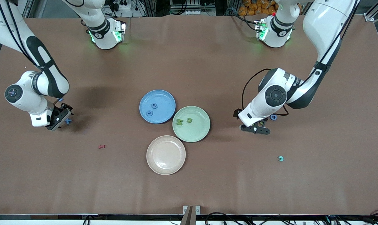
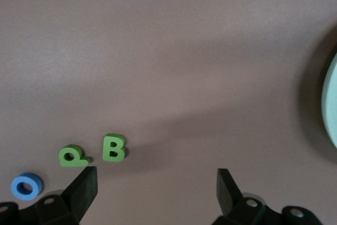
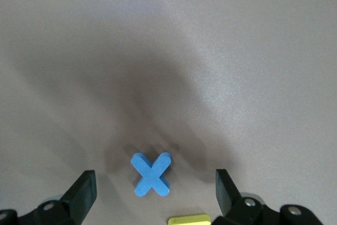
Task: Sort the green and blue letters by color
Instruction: 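Grasp the blue x with the right gripper while the left gripper grasps the B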
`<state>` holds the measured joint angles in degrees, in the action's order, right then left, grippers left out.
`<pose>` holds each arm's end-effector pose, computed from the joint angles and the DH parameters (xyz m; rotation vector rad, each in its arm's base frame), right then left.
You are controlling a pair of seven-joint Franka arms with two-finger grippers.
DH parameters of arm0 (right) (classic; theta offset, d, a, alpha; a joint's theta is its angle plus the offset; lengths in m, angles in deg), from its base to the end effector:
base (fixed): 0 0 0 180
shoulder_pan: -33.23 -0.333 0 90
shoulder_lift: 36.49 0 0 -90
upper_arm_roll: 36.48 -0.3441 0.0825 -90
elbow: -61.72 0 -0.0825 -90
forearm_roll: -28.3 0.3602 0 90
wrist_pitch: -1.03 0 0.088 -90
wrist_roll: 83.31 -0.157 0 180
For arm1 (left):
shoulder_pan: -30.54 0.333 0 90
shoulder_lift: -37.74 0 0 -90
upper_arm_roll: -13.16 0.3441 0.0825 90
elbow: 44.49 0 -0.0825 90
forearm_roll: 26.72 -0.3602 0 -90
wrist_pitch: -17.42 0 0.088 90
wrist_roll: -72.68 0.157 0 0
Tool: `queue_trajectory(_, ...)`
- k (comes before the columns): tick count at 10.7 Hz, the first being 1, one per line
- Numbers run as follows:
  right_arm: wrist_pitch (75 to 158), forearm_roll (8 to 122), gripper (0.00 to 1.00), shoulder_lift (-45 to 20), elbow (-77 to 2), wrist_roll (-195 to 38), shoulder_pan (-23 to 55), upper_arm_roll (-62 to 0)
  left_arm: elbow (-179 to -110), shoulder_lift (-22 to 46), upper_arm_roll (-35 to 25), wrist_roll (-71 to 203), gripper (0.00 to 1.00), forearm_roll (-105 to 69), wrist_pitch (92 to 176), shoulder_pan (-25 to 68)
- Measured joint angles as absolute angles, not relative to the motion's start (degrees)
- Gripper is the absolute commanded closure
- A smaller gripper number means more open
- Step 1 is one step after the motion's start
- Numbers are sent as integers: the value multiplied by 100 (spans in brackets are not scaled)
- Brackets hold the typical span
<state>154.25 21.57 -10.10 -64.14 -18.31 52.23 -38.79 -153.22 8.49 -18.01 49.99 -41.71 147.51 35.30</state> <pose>0.5352 -0.1589 0.1689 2.7639 1.4096 -0.0153 0.5651 -0.2453 0.2519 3.0891 -0.2946 -0.1090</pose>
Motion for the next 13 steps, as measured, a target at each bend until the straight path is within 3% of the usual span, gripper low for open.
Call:
queue_trajectory(5, 15425, 2157, 3, -972, -6416, -1644, 5226, -3889, -16147, 843, -1799, 5044, 15, -5114, 15909, 3803)
queue_trajectory(6, 15425, 2157, 30, -965, -6416, -1643, 5226, -3889, -16217, 836, -1799, 5065, 15, -5187, 15964, 3847)
queue_trajectory(8, 15472, 2157, 92, -948, -6416, -1641, 5228, -3889, -16257, 798, -1800, 5095, 15, -5314, 16051, 3861)
queue_trajectory(9, 15486, 2157, 100, -945, -6416, -1636, 5228, -3889, -16276, 752, -1799, 5095, 16, -5446, 16144, 3880)
queue_trajectory(13, 15496, 2157, 100, -986, -6377, -1631, 5229, -3894, -16356, 488, -1796, 5107, 22, -5670, 16474, 4087)
